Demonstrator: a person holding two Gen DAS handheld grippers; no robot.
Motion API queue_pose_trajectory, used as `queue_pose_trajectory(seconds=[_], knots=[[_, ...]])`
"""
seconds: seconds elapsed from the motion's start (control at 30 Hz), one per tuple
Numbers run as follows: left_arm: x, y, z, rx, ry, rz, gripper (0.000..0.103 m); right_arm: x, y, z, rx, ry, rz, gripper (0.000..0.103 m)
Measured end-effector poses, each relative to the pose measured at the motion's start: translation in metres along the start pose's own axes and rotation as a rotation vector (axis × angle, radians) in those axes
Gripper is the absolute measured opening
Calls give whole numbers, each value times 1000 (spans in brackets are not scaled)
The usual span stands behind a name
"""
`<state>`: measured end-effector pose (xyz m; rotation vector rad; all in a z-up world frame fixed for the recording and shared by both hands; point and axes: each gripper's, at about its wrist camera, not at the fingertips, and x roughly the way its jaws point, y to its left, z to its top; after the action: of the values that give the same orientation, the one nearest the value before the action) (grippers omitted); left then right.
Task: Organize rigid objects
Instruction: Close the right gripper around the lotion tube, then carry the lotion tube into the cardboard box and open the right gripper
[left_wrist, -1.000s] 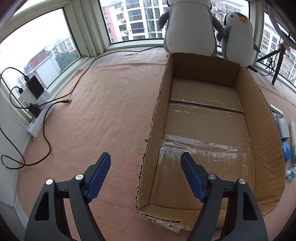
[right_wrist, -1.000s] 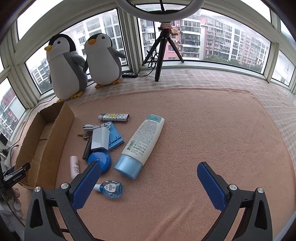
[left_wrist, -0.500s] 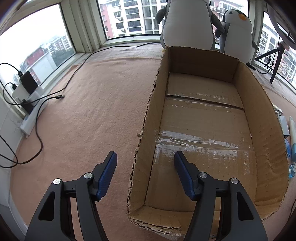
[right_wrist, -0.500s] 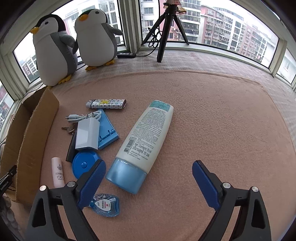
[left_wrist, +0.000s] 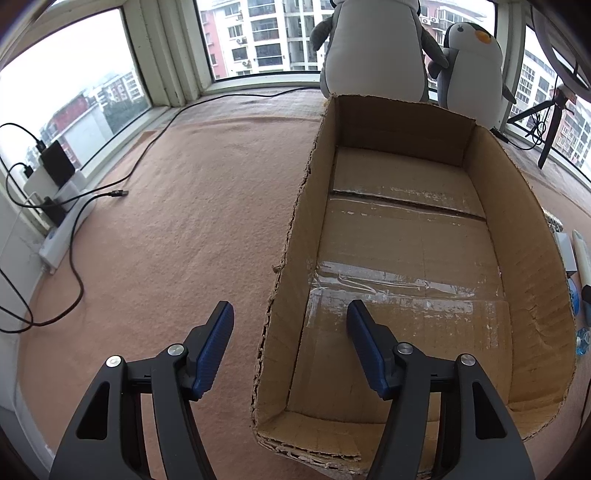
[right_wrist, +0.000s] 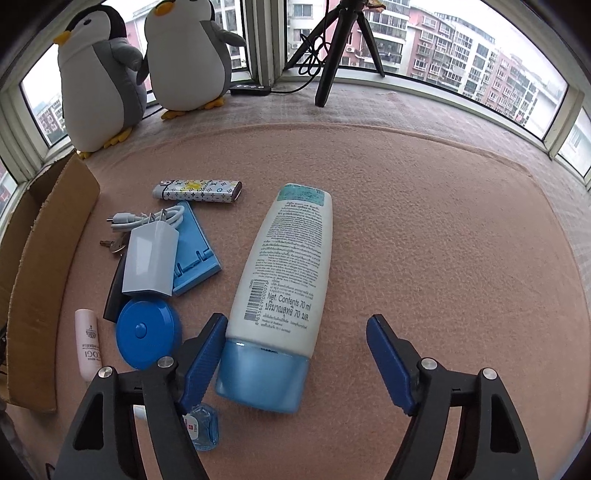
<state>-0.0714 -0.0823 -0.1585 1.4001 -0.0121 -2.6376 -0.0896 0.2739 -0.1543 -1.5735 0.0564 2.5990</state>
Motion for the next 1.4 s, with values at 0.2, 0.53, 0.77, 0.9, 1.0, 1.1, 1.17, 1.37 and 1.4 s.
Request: queue_pose_trajectory(seconds=[0.2, 0.53, 0.77, 0.9, 1.0, 1.1, 1.17, 1.37, 1.4], knots=[[0, 0, 1, -9, -6, -3, 63, 8, -8, 1, -9, -10, 29, 73], [1, 0, 0, -5, -9, 2, 63, 7, 0, 0, -67, -83, 26, 51], [0, -1, 0, -3, -12, 5, 63, 7, -1, 3, -87, -78, 46, 44], [0, -1, 0, -2, -13, 7, 63, 4, -3, 0, -81, -89, 46, 43], [0, -1, 0, -3, -14, 7, 63, 1, -3, -1, -78, -104, 38, 43], [0, -1, 0, -6, -15, 6, 63, -4, -3, -1, -87, -125, 21, 43], [0, -1, 0, -3, -16, 8, 63, -8, -2, -1, -94, -140, 10, 43], [0, -2, 0, -3, -16, 8, 63, -26, 1, 4, -91, -167, 35, 43], [0, -2, 0, -3, -16, 8, 63, -30, 4, 5, -95, -173, 45, 43]])
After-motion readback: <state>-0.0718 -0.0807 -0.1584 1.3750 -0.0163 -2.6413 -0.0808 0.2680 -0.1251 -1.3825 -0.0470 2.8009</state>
